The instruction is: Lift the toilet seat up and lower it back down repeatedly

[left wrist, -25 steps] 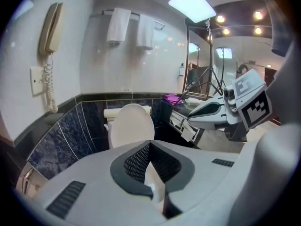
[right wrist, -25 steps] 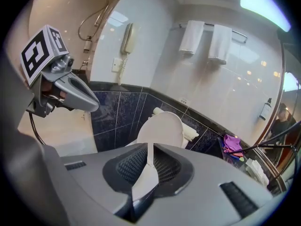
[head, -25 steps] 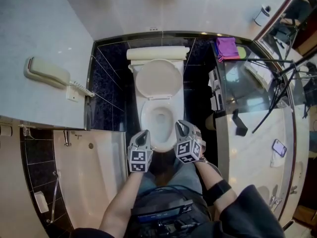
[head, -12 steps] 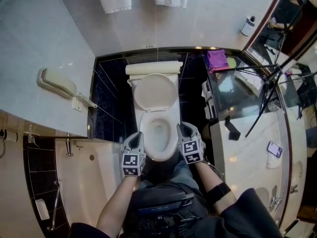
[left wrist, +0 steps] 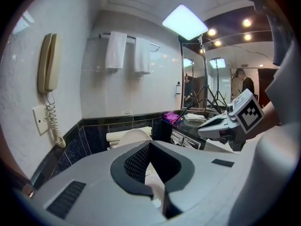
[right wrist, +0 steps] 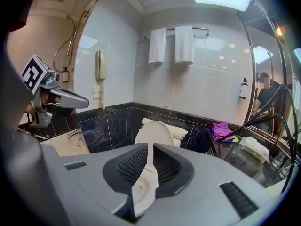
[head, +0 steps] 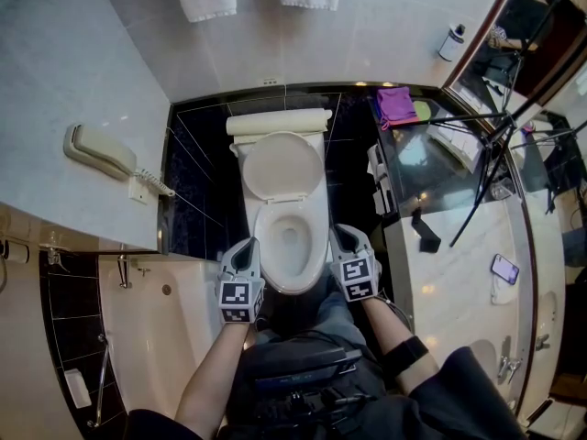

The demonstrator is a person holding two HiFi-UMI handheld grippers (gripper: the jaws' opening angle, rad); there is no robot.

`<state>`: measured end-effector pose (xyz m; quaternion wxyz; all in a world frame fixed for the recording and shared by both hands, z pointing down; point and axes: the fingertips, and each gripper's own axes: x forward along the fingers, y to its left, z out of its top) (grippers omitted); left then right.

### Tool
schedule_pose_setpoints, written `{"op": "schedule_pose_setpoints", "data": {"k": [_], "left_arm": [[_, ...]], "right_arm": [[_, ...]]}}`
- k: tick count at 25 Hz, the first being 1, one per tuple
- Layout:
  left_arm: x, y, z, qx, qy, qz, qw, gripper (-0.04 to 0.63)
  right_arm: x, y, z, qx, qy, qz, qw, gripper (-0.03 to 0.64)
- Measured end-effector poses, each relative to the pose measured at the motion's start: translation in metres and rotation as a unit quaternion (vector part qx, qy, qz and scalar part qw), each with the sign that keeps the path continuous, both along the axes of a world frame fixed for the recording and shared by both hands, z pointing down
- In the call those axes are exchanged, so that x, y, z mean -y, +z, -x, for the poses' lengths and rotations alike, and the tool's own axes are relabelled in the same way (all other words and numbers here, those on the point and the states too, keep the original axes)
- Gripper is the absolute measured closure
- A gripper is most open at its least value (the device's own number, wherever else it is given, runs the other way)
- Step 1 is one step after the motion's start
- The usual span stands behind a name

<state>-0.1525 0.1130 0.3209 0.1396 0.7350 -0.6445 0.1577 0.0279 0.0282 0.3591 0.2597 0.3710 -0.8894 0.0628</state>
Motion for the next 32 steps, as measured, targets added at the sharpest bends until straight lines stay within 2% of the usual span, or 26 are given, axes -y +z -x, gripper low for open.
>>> {"op": "schedule_pose_setpoints", "data": {"k": [8, 15, 23, 28, 32], "left_arm": [[0.001, 0.004, -0.009, -0.001, 0.002, 0.000, 1.0000, 0.595], [0.010, 0.008, -0.019, 0.002, 0.014, 0.000, 0.9999, 0.595], [0.032, 0.037, -0.030, 0.010, 0.034, 0.008, 0.9993, 0.595], [0.046, 0.077, -0.040, 0.021, 0.047, 0.011, 0.9986, 0.595], [0.041, 0.116, -0.042, 0.018, 0.040, 0.021, 0.9988, 0.595]], "right_arm": [[0.000, 0.007, -0.005, -0.005, 0.000, 0.004, 1.000, 0.560], [0.009, 0.022, -0.019, -0.005, 0.026, 0.029, 0.999, 0.558], [0.019, 0.085, -0.036, 0.024, 0.063, 0.116, 0.991, 0.462], [0.022, 0.158, -0.048, 0.046, 0.093, 0.182, 0.978, 0.398], [0.000, 0.237, -0.055, 0.058, 0.127, 0.239, 0.961, 0.387]]}}
